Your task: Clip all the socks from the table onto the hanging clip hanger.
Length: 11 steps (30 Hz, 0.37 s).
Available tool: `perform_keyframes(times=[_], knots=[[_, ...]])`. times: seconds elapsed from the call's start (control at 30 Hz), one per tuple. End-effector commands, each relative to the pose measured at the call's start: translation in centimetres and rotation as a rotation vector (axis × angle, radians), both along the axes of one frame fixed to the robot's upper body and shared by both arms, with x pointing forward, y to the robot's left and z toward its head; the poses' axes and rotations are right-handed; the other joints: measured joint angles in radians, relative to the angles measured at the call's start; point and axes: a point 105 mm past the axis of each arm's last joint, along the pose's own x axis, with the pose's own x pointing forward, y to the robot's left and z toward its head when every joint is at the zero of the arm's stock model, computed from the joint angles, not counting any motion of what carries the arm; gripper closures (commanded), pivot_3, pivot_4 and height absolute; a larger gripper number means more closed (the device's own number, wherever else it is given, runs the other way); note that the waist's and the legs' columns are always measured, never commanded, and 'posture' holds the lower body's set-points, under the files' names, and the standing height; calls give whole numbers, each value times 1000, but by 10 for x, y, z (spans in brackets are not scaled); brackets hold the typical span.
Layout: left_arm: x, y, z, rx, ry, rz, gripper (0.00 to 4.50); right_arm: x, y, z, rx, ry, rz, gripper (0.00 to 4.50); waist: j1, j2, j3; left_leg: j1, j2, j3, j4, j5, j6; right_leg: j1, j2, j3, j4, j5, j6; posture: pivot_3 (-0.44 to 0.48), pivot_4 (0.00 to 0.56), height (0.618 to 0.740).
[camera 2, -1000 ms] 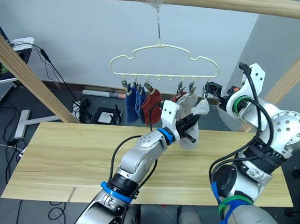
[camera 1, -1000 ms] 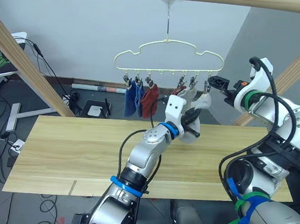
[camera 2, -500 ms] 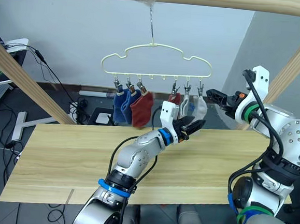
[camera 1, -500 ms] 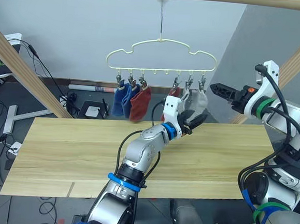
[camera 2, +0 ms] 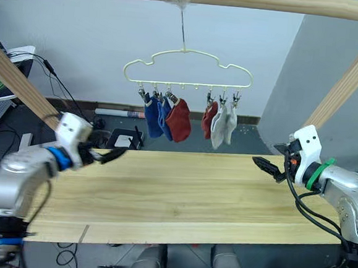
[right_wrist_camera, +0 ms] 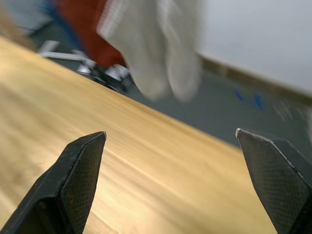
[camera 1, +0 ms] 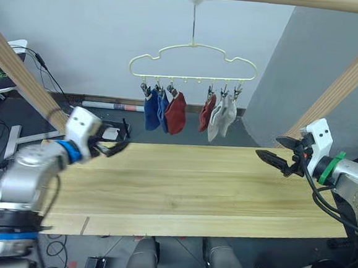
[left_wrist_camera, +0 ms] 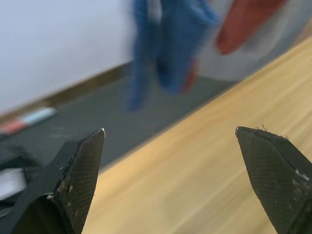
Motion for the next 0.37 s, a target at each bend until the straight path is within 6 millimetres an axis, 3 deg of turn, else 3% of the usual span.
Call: perform_keyframes(times=[0.03, 0.1, 0.2, 0.37], knots=[[-19, 48, 14, 123, 51, -21, 21, -13, -1, 17, -10, -70, 147, 0, 5, -1, 0, 0, 0, 0, 0, 0, 0, 0, 0, 0, 0, 0, 0, 94, 199, 740], [-22, 60, 19, 160, 56, -18, 21, -14, -3, 19, -22, -81, 169, 0, 13, -1, 0, 0, 0, 0, -1, 0, 0, -1, 0, 0, 0, -1, -2, 94, 199, 740], [-31, 80, 48, 148, 77, -16, 21, -16, -16, 36, -39, -93, 178, 0, 30, -1, -1, -1, 0, 0, -2, 0, 0, -2, 0, -1, 1, -1, -2, 132, 163, 740], [-19, 60, 49, 102, 37, -56, 21, -12, -14, 34, -27, -83, 185, 0, 53, -1, -10, -1, 0, -1, -2, 0, 0, -2, 0, -2, 1, 2, 2, 139, 124, 740]])
